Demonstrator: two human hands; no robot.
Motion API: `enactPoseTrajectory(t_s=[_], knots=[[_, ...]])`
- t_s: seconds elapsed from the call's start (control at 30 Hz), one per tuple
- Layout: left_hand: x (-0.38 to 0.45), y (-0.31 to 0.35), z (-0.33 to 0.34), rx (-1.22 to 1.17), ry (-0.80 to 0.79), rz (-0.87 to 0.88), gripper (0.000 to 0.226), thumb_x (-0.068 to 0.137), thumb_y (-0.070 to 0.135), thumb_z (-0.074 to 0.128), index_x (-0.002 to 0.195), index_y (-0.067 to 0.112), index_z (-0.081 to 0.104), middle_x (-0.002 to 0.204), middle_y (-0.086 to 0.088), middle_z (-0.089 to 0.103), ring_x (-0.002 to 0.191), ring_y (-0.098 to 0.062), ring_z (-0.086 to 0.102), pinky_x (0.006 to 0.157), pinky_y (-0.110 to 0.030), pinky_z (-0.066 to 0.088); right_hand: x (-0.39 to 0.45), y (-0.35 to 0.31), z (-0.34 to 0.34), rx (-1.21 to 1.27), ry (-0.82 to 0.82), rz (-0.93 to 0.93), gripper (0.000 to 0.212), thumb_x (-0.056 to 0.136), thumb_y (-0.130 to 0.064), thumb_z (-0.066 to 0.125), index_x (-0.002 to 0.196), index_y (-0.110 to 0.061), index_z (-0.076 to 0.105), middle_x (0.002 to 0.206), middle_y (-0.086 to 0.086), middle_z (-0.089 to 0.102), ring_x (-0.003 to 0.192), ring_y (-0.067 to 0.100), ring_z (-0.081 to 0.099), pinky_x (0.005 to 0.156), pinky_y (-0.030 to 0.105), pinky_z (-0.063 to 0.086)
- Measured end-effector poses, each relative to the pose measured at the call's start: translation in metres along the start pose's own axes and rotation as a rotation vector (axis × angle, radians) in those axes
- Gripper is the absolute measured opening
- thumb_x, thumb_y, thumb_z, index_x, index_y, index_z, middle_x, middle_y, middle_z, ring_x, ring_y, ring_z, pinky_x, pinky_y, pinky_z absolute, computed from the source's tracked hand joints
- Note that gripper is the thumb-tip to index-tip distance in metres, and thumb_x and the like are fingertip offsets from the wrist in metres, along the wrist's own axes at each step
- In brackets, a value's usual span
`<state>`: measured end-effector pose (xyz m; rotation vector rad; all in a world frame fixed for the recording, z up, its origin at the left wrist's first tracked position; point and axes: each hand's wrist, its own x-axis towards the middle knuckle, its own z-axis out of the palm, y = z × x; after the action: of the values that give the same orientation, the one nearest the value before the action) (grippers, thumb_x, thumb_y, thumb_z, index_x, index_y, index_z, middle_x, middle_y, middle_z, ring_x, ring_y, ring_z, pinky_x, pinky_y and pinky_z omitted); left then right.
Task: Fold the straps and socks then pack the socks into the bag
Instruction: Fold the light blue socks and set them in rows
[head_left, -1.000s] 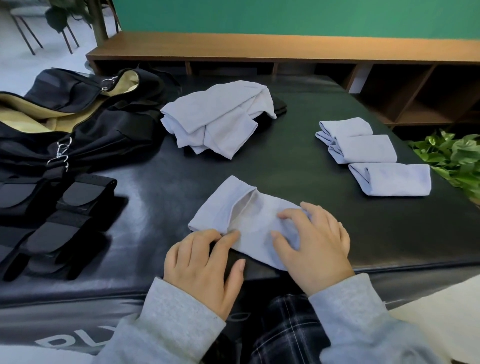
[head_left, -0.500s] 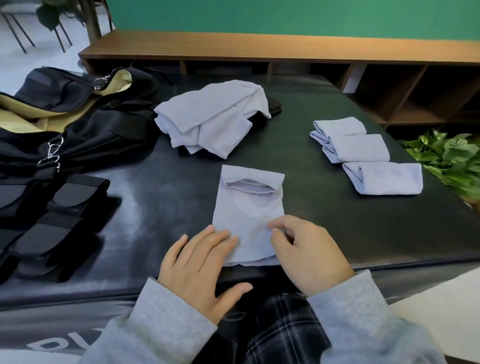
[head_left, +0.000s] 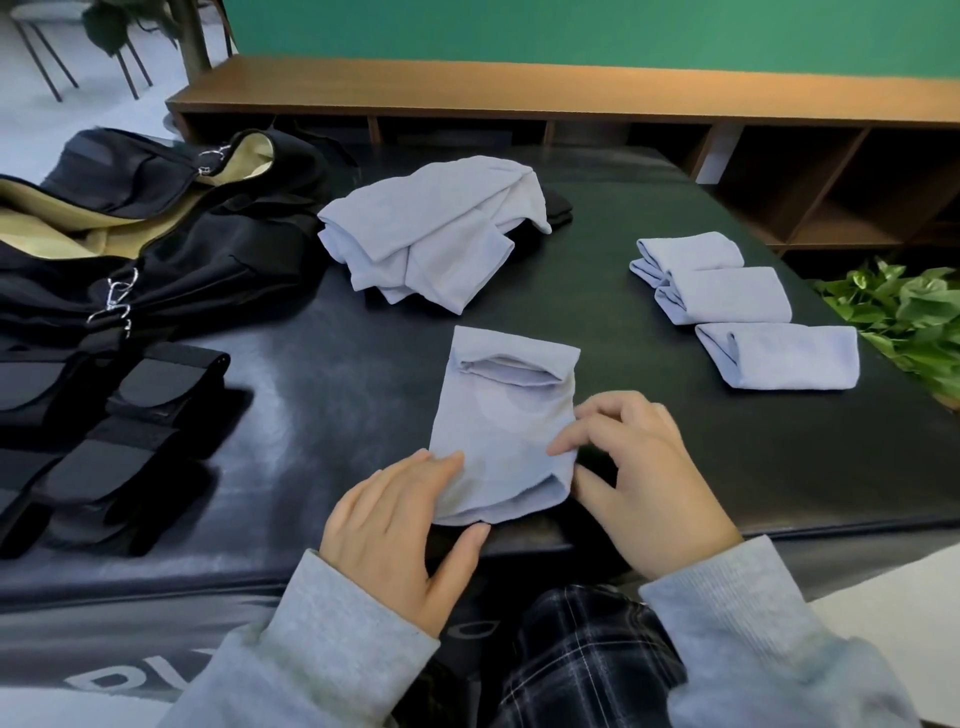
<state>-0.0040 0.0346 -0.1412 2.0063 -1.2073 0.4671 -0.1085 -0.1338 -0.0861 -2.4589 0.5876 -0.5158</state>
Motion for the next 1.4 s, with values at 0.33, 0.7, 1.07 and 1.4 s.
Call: enactPoseTrajectory(t_s=[0.33,0.7,1.07,1.4], knots=[[0.006,0.0,-0.001,-0.143,0.086,-0.16,0.044,0.079,0.04,0.051,0.121,0.026,0.046,0.103,0.025,0.057,0.098,0.002,0.054,0.079,-0.042,0.05,-0.002,-0.004,-0.006,0.258,-0.026,0.174,0.021,0.085,-0.041,0.052,0.077,-0.023,0.058,0.074,-0.003,0.065,0.073,0.021,0.061,0.073,0.038,0.05],[0.011,0.004,-0.005,-0.137,0.072,-0.255,0.038,0.085,0.042,0.044,0.119,0.027,0.042,0.063,0.02,0.053,0.067,-0.003,0.053,0.065,-0.037,0.05,-0.001,0.014,0.025,0.126,0.17,0.037,0.053,0.083,-0.056,0.038,0.056,-0.011,0.05,0.069,-0.003,0.06,0.073,0.017,0.054,0.07,0.027,0.04],[0.016,0.005,-0.006,0.089,0.044,-0.215,0.019,0.087,0.031,0.044,0.105,0.03,0.048,0.076,0.01,0.052,0.063,-0.014,0.052,0.057,-0.037,0.047,-0.005,0.012,0.042,-0.07,0.3,0.071,0.035,0.086,-0.051,0.042,0.069,-0.023,0.054,0.073,-0.012,0.051,0.071,0.011,0.042,0.063,0.026,0.036],[0.01,0.008,0.0,0.082,-0.042,-0.026,0.033,0.079,0.04,0.052,0.102,0.024,0.069,0.113,0.013,0.061,0.102,-0.009,0.055,0.072,-0.027,0.044,-0.004,0.012,0.044,-0.034,0.389,0.016,0.009,0.079,-0.025,0.052,0.084,-0.025,0.059,0.098,-0.011,0.056,0.083,0.013,0.049,0.065,0.032,0.047]])
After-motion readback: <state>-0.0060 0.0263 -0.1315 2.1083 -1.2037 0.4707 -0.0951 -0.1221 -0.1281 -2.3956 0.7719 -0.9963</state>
